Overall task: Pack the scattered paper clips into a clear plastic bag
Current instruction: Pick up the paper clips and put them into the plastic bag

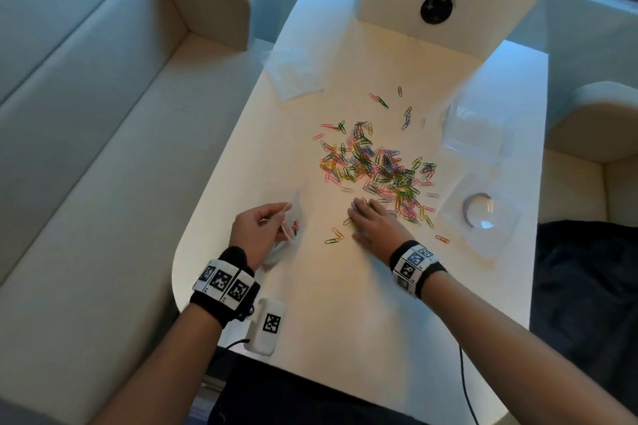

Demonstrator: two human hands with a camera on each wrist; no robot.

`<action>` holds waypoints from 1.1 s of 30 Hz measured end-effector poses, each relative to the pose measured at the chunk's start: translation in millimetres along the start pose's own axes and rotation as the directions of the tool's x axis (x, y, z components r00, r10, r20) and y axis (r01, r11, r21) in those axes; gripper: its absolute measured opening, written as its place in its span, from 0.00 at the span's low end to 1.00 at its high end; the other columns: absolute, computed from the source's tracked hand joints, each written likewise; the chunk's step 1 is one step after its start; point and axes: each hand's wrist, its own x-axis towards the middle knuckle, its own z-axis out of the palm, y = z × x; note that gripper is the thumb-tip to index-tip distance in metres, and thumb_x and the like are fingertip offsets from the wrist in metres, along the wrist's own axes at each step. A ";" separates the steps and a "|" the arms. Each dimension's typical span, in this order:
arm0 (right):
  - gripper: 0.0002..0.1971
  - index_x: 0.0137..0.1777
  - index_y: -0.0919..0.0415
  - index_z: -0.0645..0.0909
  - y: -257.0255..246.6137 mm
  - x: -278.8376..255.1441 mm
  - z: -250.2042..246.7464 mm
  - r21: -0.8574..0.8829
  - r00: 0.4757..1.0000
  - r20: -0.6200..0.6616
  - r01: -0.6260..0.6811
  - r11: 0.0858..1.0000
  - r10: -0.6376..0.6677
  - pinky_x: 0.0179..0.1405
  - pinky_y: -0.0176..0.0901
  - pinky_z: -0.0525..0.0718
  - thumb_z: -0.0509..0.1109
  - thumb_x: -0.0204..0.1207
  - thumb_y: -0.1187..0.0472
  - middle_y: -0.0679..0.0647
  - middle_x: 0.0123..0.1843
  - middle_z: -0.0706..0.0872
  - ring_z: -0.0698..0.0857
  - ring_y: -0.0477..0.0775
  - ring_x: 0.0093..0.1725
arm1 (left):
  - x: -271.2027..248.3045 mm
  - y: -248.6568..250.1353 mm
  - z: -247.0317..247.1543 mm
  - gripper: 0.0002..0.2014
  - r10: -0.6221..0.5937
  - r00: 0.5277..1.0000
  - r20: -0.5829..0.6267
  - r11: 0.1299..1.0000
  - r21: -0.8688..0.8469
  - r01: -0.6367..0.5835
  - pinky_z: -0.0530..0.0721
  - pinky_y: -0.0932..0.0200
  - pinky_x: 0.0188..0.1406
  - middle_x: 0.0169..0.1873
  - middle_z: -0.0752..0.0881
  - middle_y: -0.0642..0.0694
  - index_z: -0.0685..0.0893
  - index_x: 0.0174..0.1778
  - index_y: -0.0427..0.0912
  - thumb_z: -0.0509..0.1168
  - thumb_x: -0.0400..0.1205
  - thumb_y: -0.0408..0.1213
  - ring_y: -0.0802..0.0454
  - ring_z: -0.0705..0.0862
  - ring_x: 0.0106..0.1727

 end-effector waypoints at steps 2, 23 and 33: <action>0.21 0.75 0.64 0.76 4.7 -0.7 2.7 0.053 0.994 -0.104 -0.008 0.999 0.014 0.73 0.58 0.77 0.66 0.82 0.65 0.64 0.75 0.77 0.77 0.69 0.72 | -1.0 0.5 7.9 0.11 -0.016 1.000 0.027 1.000 -0.006 0.017 0.89 0.55 0.45 0.42 0.92 0.40 0.91 0.50 0.50 0.67 0.83 0.30 0.44 0.90 0.41; 0.14 0.61 0.75 0.82 0.8 -30.3 -61.0 0.776 0.892 0.269 0.024 -0.631 0.364 0.53 0.45 0.90 0.68 0.76 0.76 0.65 0.50 0.90 0.91 0.58 0.48 | 1.3 7.1 68.9 0.14 -0.016 0.989 0.148 0.994 0.111 -0.001 0.91 0.48 0.50 0.46 0.91 0.37 0.90 0.45 0.53 0.65 0.84 0.28 0.42 0.92 0.40; 0.13 0.60 0.72 0.86 -52.8 -25.8 -46.7 0.979 0.834 0.173 -0.203 0.000 0.524 0.52 0.44 0.90 0.68 0.77 0.74 0.62 0.53 0.90 0.91 0.54 0.48 | -8.9 2.7 86.8 0.11 0.055 0.985 0.164 0.979 0.183 -0.085 0.91 0.50 0.48 0.43 0.92 0.42 0.90 0.47 0.52 0.67 0.83 0.29 0.49 0.91 0.34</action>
